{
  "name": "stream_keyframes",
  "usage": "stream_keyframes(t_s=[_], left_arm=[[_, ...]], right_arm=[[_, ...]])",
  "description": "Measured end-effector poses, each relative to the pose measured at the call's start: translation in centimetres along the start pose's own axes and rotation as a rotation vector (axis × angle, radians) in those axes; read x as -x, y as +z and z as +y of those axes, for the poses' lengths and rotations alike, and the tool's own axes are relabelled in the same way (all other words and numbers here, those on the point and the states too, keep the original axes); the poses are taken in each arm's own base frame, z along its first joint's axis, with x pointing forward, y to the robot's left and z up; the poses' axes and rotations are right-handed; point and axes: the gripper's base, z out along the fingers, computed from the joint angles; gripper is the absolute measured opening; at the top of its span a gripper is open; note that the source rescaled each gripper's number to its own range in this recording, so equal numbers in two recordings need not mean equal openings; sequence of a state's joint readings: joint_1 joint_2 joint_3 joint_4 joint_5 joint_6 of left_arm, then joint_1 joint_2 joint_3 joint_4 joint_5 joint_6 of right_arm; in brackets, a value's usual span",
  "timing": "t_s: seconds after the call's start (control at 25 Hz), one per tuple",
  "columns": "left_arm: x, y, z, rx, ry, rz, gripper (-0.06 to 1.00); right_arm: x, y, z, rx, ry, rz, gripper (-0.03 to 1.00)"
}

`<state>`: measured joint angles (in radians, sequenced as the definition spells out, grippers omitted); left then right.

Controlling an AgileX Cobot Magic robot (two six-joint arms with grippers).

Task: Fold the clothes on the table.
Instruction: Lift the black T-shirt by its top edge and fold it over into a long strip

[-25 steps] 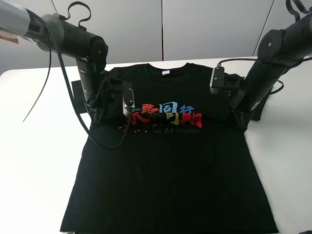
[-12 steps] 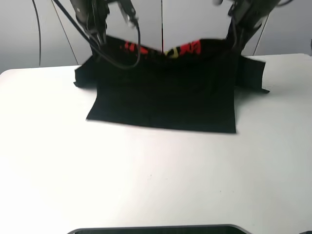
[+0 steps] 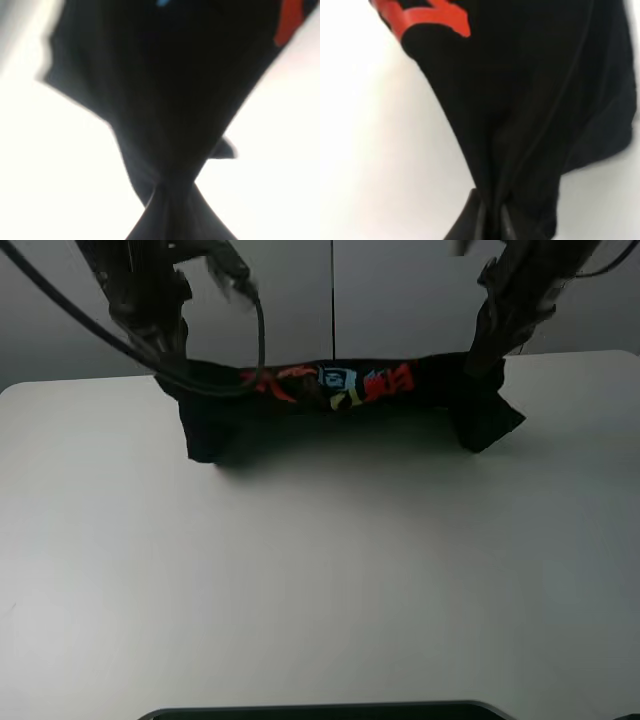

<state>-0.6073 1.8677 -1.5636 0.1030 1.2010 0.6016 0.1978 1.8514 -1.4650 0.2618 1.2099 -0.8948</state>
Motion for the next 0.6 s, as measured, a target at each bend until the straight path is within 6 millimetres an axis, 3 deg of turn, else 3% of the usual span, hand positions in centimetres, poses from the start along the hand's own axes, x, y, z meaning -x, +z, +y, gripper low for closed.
stream_keyframes(t_s=[0.12, 0.28, 0.44, 0.6], left_arm=[[-4.3, 4.7, -4.0, -0.163, 0.039, 0.196, 0.0], [-7.9, 6.8, -7.2, -0.277, 0.028, 0.314, 0.0], [-8.2, 5.8, -7.5, -0.27, -0.01, 0.283, 0.0], [-7.4, 4.9, -5.8, -0.15, 0.029, 0.253, 0.0]], right_arm=[[-3.2, 5.2, 2.9, 0.24, 0.067, 0.07, 0.0], [-7.3, 9.1, 6.4, 0.434, 0.142, 0.187, 0.01], [-8.4, 10.0, 7.5, 0.489, 0.175, 0.217, 0.01], [-7.1, 9.3, 6.2, 0.408, 0.148, 0.158, 0.01]])
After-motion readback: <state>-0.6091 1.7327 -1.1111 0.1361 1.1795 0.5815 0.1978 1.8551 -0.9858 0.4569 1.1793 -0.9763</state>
